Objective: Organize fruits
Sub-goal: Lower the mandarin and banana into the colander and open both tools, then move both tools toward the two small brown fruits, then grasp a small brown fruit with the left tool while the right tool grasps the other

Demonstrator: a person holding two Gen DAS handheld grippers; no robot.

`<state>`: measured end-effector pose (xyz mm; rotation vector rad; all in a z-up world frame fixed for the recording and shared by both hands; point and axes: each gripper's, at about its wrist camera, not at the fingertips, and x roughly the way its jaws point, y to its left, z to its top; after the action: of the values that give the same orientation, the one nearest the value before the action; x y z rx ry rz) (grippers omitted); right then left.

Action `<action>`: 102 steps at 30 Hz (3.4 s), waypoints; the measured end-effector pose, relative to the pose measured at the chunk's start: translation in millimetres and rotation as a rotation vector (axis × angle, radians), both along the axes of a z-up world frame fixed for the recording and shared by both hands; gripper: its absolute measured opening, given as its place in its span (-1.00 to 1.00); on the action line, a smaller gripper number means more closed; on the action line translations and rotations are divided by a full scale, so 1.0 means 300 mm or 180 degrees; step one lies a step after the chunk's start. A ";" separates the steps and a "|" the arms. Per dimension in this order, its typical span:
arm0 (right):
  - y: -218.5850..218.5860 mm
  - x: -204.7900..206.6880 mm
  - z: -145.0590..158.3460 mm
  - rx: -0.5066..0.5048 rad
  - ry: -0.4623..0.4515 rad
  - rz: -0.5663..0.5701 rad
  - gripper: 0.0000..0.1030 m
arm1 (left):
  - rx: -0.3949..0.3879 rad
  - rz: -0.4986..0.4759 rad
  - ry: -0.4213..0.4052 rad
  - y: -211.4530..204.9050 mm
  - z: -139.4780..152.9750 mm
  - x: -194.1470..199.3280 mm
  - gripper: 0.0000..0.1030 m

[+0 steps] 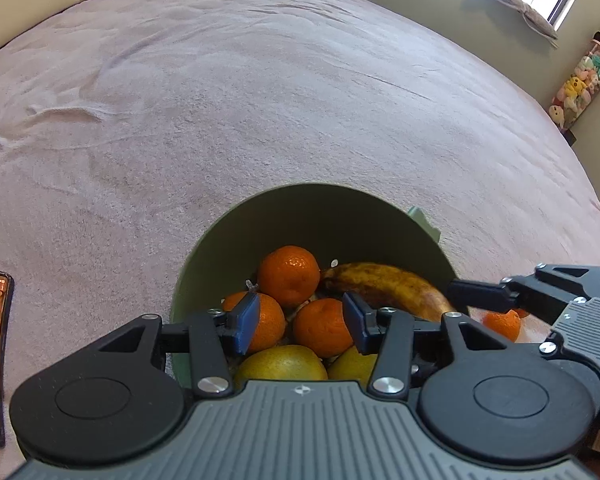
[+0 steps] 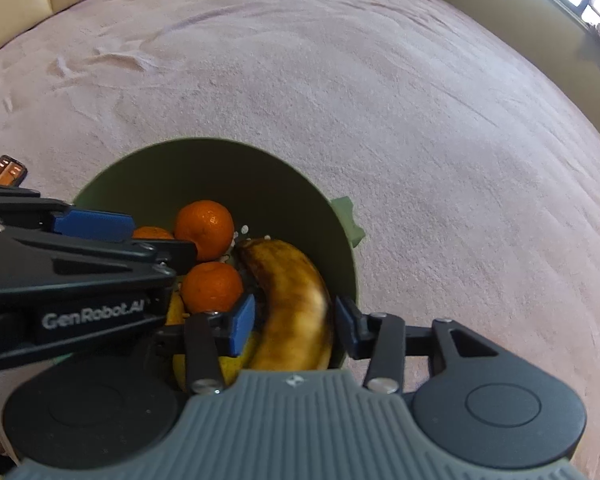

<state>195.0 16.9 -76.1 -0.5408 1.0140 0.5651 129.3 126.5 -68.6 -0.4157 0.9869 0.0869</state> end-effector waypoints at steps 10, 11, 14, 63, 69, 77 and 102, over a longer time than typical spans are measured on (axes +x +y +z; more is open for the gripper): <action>-0.077 -0.083 0.099 0.0062 -0.0374 0.0018 0.36 | 0.0082 -0.0117 -0.0129 -0.046 0.072 -0.034 0.12; -0.091 -0.093 0.107 0.0081 -0.0389 -0.0004 0.38 | 0.0092 -0.0141 -0.0139 -0.053 0.079 -0.038 0.12; -0.145 -0.130 0.131 0.0139 -0.0438 -0.0110 0.43 | 0.0103 -0.0236 -0.0179 -0.082 0.099 -0.053 0.12; -0.742 -0.305 -0.047 0.0520 -0.0110 -0.1753 0.29 | -0.0118 -0.1498 -0.0202 -0.546 0.033 -0.153 0.11; -0.776 -0.273 -0.085 0.0629 -0.0061 -0.1850 -0.04 | -0.0140 -0.1611 -0.0188 -0.598 0.012 -0.126 -0.02; -0.776 -0.231 -0.118 0.0700 0.0022 -0.1855 -0.32 | -0.0204 -0.1609 -0.0116 -0.632 -0.032 -0.084 -0.19; -0.843 -0.193 -0.122 0.0613 -0.0086 -0.2050 -0.56 | -0.0444 -0.1565 0.0004 -0.752 -0.111 0.036 -0.24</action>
<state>137.2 -236.0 -112.7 -0.0343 1.0262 0.0768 140.1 -99.2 -101.7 -0.2898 1.0752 -0.4273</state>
